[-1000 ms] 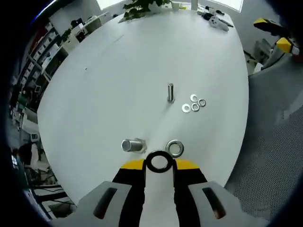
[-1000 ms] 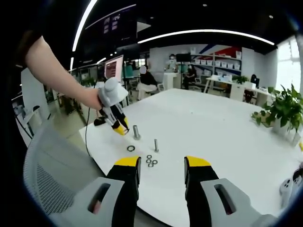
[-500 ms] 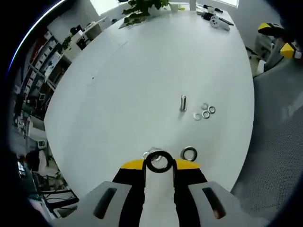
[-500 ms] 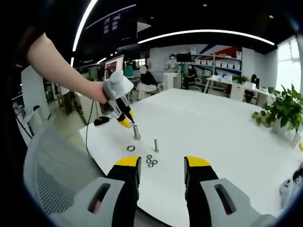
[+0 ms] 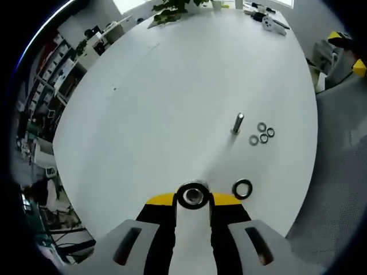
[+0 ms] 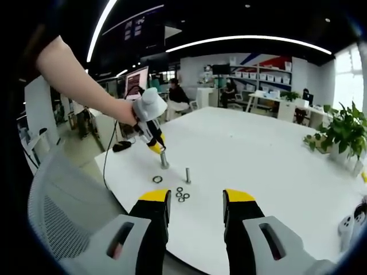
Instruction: Place the washer onto the threaded stud by aligning its center hole with the stud, sliding it down to the base, and recovering from edge contact or off-axis alignment until the washer reaches the visible bottom stop.
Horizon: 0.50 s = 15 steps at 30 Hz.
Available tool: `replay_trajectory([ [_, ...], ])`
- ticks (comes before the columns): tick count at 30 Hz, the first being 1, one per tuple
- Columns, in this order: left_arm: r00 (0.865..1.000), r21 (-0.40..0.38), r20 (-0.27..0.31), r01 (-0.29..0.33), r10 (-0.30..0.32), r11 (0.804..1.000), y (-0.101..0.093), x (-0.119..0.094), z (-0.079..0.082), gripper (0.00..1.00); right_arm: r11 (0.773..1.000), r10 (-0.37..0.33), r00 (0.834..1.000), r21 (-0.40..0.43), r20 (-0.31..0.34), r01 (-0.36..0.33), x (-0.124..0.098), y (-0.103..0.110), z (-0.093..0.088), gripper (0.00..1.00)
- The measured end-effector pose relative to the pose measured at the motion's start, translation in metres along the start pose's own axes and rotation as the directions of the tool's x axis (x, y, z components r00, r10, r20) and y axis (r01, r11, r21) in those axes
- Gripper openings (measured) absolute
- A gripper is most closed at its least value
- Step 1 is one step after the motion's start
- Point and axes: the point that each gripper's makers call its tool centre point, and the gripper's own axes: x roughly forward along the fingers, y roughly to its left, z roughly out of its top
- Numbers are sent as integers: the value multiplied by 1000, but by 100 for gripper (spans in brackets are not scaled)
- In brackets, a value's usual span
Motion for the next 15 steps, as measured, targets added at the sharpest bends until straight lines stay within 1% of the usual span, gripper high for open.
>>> replay_trajectory([
  [8, 999, 25, -34, 4, -3, 1000, 0, 9, -6, 20, 1000, -2, 1000, -1, -3, 2, 0, 0, -1, 38],
  [15, 999, 6, -43, 15, -15, 1000, 0, 20, -8, 20, 1000, -2, 1000, -2, -8, 2, 0, 0, -2, 38],
])
